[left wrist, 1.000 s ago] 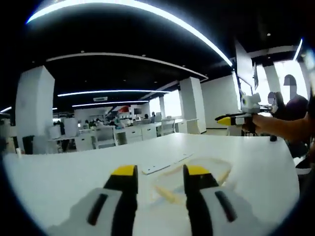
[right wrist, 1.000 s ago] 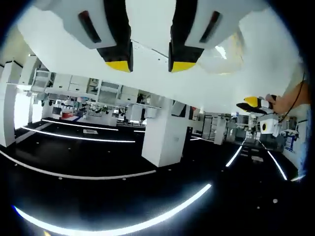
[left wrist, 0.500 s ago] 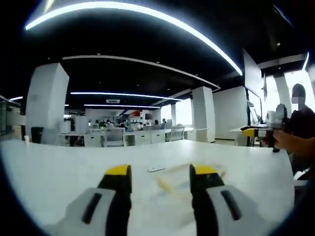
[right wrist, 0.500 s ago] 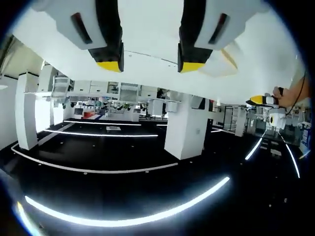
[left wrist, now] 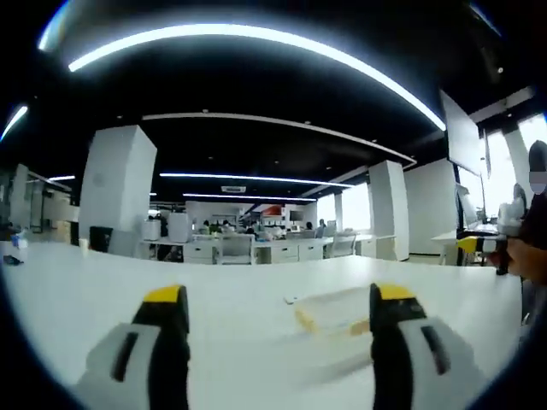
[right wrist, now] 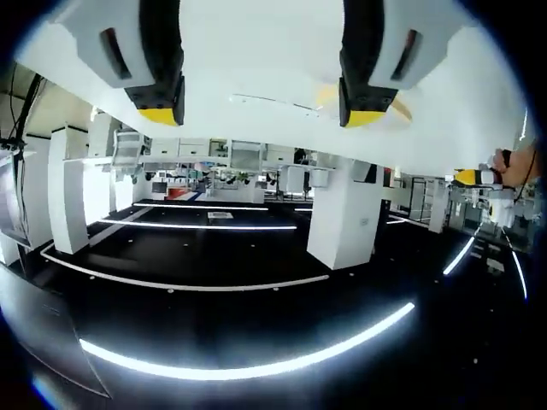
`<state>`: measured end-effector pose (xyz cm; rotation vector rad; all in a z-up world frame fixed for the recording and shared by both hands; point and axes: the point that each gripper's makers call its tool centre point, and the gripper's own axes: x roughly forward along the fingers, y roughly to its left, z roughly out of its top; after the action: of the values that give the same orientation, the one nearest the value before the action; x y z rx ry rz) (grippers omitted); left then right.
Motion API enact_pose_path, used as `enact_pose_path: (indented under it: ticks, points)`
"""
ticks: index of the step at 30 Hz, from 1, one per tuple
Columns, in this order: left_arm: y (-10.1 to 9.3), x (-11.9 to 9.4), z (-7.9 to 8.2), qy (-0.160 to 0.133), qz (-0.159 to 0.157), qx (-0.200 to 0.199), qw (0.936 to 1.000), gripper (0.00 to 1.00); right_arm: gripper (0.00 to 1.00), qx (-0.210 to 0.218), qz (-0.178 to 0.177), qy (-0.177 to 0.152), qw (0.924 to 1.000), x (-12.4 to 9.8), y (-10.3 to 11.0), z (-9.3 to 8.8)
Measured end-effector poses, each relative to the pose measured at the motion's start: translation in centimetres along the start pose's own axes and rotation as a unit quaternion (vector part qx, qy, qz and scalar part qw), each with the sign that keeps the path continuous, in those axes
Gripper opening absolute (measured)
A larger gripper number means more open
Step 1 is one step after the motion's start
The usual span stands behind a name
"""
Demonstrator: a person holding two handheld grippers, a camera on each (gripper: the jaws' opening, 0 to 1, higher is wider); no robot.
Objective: Snap each plastic latch of the storage box into its locked position after aligning the lid with the box until every specified latch is closed and the lid sits flush.
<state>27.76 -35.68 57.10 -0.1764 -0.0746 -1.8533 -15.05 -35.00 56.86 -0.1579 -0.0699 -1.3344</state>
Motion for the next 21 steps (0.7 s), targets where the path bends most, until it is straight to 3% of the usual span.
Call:
enact_pose_path:
  ticks: [3, 6, 14, 21]
  points:
    - [0.4, -0.7, -0.3, 0.005, 0.019, -0.012, 0.9997, 0.98, 0.88, 0.009, -0.009, 0.002, 0.9999, -0.6, 0.1, -0.4]
    - [0.5, -1.3, -0.4, 0.011, 0.026, -0.02, 0.9994, 1.0, 1.0, 0.029, -0.019, 0.007, 0.9994, -1.0, 0.0, -0.9]
    - [0.7, -2.1, 0.7, -0.001, 0.032, -0.014, 0.9994, 1.0, 1.0, 0.036, -0.034, 0.007, 0.9988, -2.2, 0.2, -0.6]
    - [0.3, -2.0, 0.5, 0.005, 0.025, -0.017, 0.9995, 1.0, 1.0, 0.013, -0.04, 0.001, 0.9991, -2.8, 0.5, 0.3]
